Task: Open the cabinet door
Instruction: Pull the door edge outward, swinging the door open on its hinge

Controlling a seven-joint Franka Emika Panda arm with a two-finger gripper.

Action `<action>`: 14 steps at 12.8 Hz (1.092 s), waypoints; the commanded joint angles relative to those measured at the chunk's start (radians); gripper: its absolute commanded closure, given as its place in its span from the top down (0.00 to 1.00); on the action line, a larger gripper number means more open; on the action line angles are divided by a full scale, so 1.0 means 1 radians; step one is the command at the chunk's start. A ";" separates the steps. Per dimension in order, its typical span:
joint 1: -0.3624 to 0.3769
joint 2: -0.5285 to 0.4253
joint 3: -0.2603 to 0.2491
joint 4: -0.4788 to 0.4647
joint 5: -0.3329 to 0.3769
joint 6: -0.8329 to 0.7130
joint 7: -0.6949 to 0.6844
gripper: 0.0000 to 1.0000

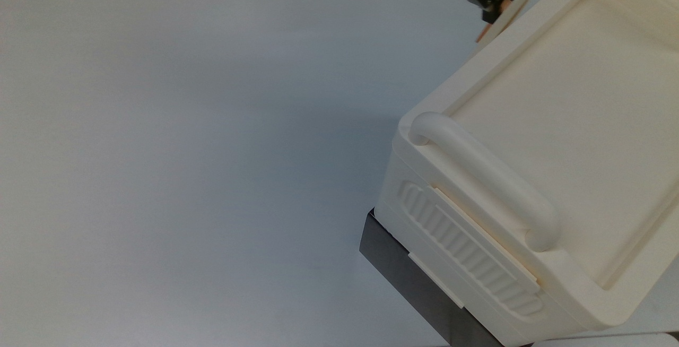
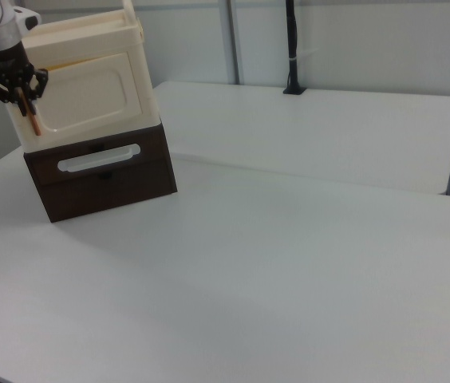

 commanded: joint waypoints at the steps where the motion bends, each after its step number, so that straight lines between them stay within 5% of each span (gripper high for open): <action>1: -0.078 -0.067 -0.007 -0.026 0.017 -0.215 0.017 0.59; 2: -0.093 -0.079 -0.007 -0.025 0.017 -0.237 0.025 0.73; 3: -0.112 -0.099 -0.007 -0.023 0.017 -0.267 0.023 0.99; 8: -0.123 -0.118 0.005 0.043 0.028 -0.249 0.025 1.00; 14: 0.011 -0.112 0.011 0.038 0.028 0.000 0.031 1.00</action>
